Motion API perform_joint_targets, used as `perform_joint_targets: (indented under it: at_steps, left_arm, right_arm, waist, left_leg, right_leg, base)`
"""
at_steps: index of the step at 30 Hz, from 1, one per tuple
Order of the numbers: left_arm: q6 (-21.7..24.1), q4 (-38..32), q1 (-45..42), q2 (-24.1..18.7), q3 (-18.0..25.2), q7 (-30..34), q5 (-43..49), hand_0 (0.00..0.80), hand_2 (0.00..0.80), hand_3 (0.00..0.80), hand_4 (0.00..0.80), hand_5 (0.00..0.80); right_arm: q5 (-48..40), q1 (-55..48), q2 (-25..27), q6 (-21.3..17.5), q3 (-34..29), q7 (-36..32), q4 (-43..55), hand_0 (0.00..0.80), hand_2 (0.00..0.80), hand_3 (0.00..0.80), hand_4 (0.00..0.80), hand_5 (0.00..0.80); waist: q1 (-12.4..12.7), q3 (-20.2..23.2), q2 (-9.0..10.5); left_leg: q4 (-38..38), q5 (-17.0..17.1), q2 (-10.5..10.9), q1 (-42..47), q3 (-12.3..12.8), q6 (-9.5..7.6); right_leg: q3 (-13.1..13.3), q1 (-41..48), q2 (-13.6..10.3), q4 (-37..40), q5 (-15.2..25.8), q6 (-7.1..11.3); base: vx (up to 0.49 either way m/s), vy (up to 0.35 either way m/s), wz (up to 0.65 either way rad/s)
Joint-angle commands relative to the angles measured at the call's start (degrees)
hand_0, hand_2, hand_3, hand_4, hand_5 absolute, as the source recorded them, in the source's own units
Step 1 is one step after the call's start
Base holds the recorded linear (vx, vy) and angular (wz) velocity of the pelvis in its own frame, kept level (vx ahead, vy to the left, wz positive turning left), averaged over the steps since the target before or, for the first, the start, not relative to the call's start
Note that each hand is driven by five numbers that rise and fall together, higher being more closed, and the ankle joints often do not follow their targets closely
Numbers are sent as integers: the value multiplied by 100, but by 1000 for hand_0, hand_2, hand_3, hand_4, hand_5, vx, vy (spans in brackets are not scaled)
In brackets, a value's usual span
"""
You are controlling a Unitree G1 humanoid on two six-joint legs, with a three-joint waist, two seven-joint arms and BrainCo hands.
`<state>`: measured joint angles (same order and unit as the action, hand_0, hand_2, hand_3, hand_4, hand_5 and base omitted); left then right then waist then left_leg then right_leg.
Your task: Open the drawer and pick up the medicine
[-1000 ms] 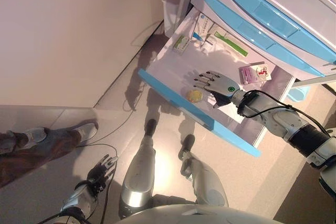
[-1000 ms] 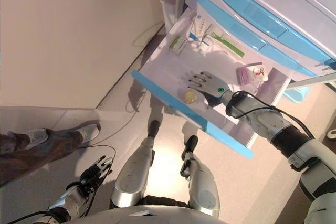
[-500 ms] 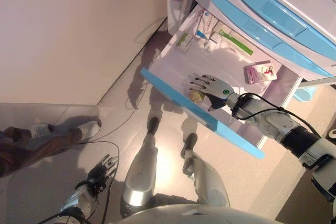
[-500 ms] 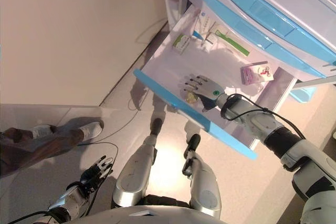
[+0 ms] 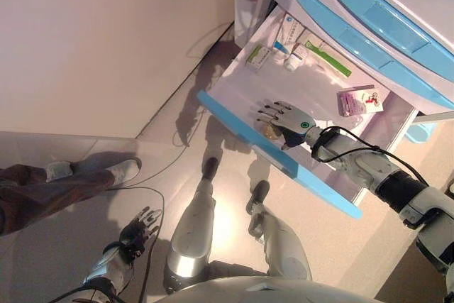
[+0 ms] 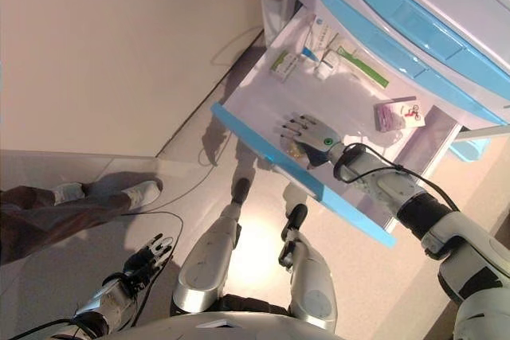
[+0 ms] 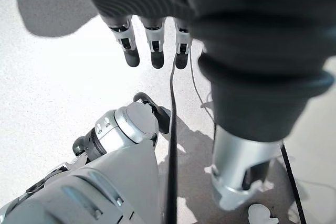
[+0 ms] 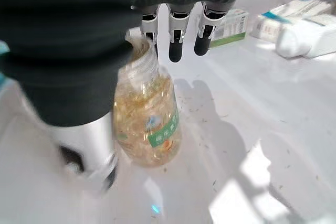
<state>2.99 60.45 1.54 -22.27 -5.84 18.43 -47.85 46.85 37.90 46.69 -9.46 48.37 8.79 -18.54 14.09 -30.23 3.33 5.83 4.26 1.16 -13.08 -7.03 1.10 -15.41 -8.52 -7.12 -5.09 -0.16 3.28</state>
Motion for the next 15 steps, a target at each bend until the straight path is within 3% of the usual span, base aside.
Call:
perform_joint_targets:
  at_steps: [1,15]
  left_arm:
    - [132,146,-214,-18,-129,119,-132,0,0,0,0,0]
    - [139,127,-214,-29,-142,103,-111,0,0,0,0,0]
  right_arm:
    - [-4,176,41,17,276,192,214,800,800,800,800,800]
    - [67,177,43,-22,315,266,63,800,800,800,800,800]
  waist:
    - [8,167,38]
    - [4,206,81]
  left_leg:
    - [799,-784,145,-460,-35,-76]
    - [710,-772,112,-407,-5,-72]
  right_leg:
    - [32,-231,-103,-270,102,265]
    - [42,-206,-88,-214,128,282]
  base:
    - [0,0,0]
    - [0,0,0]
